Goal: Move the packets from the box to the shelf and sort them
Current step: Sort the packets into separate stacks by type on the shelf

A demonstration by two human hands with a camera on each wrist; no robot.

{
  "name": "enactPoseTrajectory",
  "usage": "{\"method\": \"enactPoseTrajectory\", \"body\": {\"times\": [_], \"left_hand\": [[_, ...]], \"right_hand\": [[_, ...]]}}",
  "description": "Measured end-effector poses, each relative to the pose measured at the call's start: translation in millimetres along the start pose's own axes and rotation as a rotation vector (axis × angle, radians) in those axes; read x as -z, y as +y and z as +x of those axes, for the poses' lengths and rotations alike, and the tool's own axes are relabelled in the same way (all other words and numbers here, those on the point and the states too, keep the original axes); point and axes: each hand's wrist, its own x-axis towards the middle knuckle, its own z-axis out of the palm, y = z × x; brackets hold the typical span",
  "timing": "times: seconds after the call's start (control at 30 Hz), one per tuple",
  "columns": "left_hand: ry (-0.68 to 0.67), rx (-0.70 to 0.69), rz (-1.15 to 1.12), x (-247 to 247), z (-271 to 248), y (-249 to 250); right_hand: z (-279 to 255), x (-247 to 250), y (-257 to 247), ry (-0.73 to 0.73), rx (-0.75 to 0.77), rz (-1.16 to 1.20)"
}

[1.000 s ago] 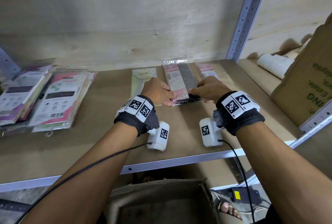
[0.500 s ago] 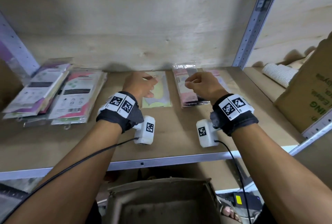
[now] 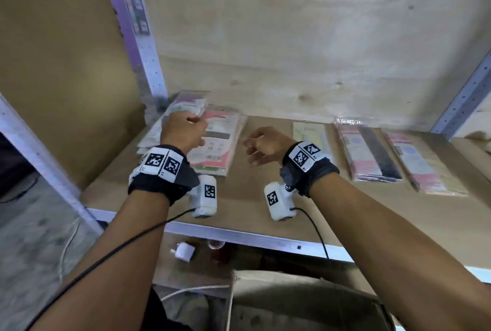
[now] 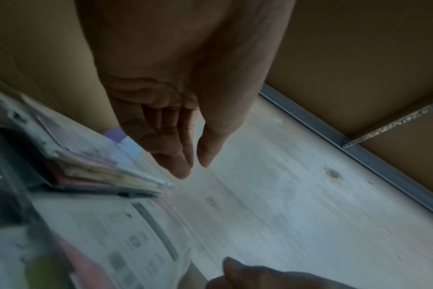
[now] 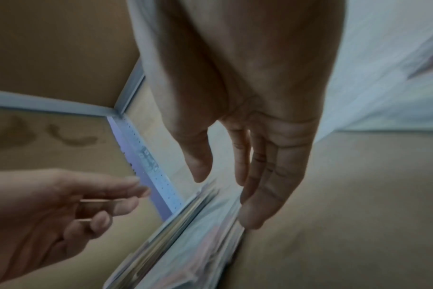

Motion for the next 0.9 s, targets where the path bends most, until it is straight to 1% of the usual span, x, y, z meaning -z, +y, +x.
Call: {"method": "enactPoseTrajectory", "body": {"times": [0.07, 0.13, 0.27, 0.33, 0.43, 0.53, 0.57, 0.63, 0.7, 0.77, 0.83, 0.87, 0.9], "left_hand": [[0.037, -0.007, 0.021, 13, 4, -9], [0.045, 0.005, 0.003, 22, 8, -16], [0.033, 0.0, 0.014, 33, 13, -28], [0.028, 0.007, 0.026, 37, 12, -32], [0.01, 0.007, 0.028, 37, 9, -34], [0.007, -0.04, -0.04, 29, 4, -30], [0.008, -0.054, -0.063, 25, 1, -27], [-0.011, -0.048, -0.144, 15, -4, -21], [-0.066, 0.014, -0.243, 5, -10, -15], [-0.191, 0.103, -0.369, -5, -14, -8], [-0.37, 0.127, -0.524, -15, -19, 0], [-0.437, 0.134, -0.598, -20, -22, 5], [-0.473, 0.171, -0.683, -24, -24, 11]], "right_hand": [[16, -24, -10, -0.026, -0.056, -0.011], [30, -44, -16, -0.038, -0.097, -0.055], [49, -66, -16, 0.047, -0.082, -0.267], [52, -65, -14, 0.068, -0.09, -0.303], [47, -54, -14, 0.033, -0.123, -0.363], [35, -34, -12, 0.035, -0.121, -0.406], [30, -26, -11, 0.032, -0.105, -0.398], [18, -11, -8, 0.014, -0.076, -0.241], [1, 3, -8, 0.025, -0.041, -0.06], [-15, 17, -9, 0.057, 0.026, -0.029], [-30, 30, -9, 0.1, 0.14, -0.108], [-38, 36, -9, 0.135, 0.216, -0.197], [-47, 41, -8, 0.175, 0.296, -0.308]]}}
